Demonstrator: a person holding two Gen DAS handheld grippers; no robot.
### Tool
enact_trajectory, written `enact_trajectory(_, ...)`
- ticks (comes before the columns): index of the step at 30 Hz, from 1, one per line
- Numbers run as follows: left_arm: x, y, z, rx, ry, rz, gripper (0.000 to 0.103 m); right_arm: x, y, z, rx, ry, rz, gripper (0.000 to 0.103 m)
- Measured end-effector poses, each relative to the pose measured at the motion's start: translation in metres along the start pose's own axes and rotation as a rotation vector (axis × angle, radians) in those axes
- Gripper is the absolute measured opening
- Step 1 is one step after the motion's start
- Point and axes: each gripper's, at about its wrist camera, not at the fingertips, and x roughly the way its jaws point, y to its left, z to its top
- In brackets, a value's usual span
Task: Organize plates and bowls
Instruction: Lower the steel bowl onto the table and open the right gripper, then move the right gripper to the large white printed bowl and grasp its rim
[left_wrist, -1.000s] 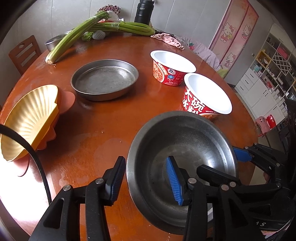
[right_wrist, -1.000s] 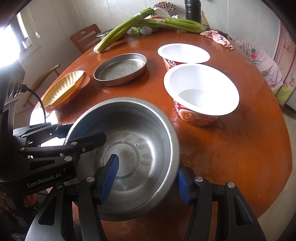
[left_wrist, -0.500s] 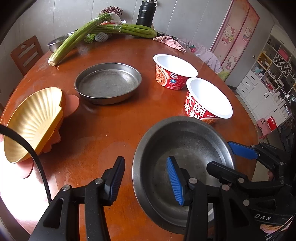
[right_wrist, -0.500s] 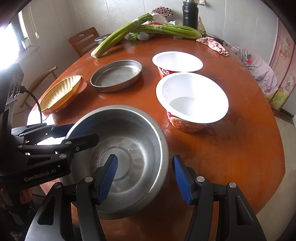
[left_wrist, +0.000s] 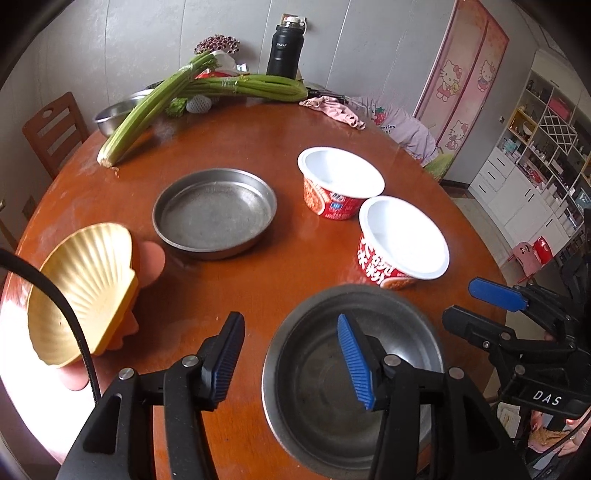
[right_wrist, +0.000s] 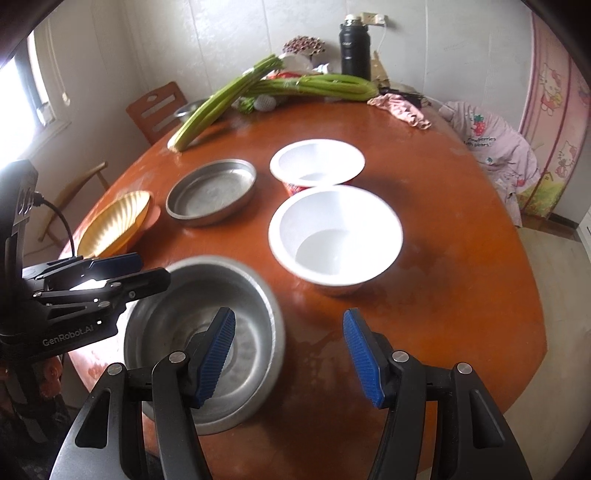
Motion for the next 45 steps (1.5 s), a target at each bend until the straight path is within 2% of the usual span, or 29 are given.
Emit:
enact_trajectory(9,-0.004,-0.022,0.025,0.062,-0.031,-0.016,0.056,-0.01,-0.02,0.015,0.04,-0.037,-0.031,0.063)
enact_trajectory(19,0.008,-0.045,0.056,0.113,-0.051,-0.048,0.056,-0.007,-0.037,0.03,0.059,-0.065,-0.07,0.063)
enact_trajectory(30,0.04,-0.054,0.069,0.109,0.002,-0.08,0.056,0.018,-0.054,0.036,0.114,-0.025,-0.072,0.063)
enact_trajectory(45,0.084,-0.05,0.079,0.083,0.091,-0.108,0.056,0.054,-0.062,0.037,0.128,0.064,-0.056,0.063)
